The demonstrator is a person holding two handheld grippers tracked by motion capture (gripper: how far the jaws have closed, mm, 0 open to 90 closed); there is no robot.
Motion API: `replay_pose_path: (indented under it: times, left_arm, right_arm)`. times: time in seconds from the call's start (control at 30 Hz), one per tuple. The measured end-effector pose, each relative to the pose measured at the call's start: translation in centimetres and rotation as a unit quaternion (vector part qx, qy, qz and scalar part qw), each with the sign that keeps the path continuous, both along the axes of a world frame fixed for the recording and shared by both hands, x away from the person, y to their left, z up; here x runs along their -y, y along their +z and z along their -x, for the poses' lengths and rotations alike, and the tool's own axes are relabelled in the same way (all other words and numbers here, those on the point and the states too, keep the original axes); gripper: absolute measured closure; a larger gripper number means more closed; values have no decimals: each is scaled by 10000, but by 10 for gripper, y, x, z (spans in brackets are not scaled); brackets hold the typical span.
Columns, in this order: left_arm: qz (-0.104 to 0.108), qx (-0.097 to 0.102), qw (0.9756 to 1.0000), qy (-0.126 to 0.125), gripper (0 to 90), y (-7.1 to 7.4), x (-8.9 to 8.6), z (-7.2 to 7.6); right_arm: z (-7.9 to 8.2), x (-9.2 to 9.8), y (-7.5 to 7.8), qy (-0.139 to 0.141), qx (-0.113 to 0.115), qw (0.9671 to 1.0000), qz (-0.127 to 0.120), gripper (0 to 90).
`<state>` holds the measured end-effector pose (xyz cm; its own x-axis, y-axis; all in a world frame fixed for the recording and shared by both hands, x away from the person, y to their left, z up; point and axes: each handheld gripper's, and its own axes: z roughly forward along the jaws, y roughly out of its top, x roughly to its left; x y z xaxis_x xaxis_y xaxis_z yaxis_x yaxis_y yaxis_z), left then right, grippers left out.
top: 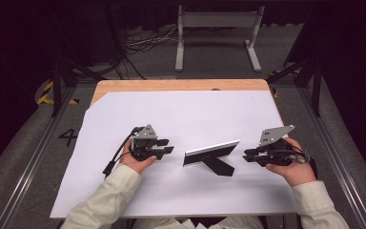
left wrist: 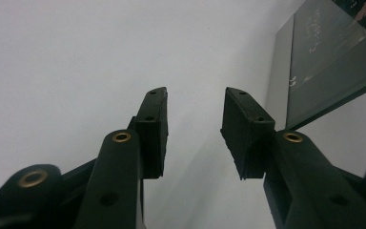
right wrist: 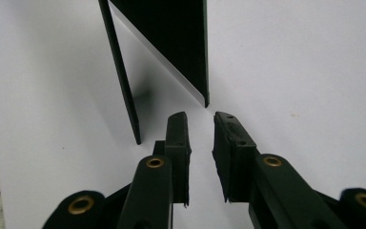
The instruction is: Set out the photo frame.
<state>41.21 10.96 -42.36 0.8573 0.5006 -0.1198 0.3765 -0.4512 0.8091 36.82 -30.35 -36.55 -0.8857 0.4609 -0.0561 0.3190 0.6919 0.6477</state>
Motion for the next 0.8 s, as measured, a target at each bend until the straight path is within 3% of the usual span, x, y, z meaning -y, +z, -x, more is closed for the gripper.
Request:
replay_pose_path:
  times: [0.1,0.3,0.47,0.53,0.8]
  left_arm:
    - [-2,-15,10000,8,631,-1,2,1]
    - [-180,178,9997,-7,669,-5,8,0]
    - [-56,242,9997,18,730,-5,12,2]
    - [-86,319,9994,-39,744,-5,14,3]
    - [-195,260,9989,-331,854,-9,27,6]
  right_arm:
    - [-1,2,0,-62,24,10000,-55,759]
    - [-2,6,0,-154,30,9998,-159,765]
    - [-1,9,-1,-187,10,9996,-207,767]
    - [0,10,1,-196,47,9996,-210,767]
    - [-1,13,0,-238,59,9994,-248,767]
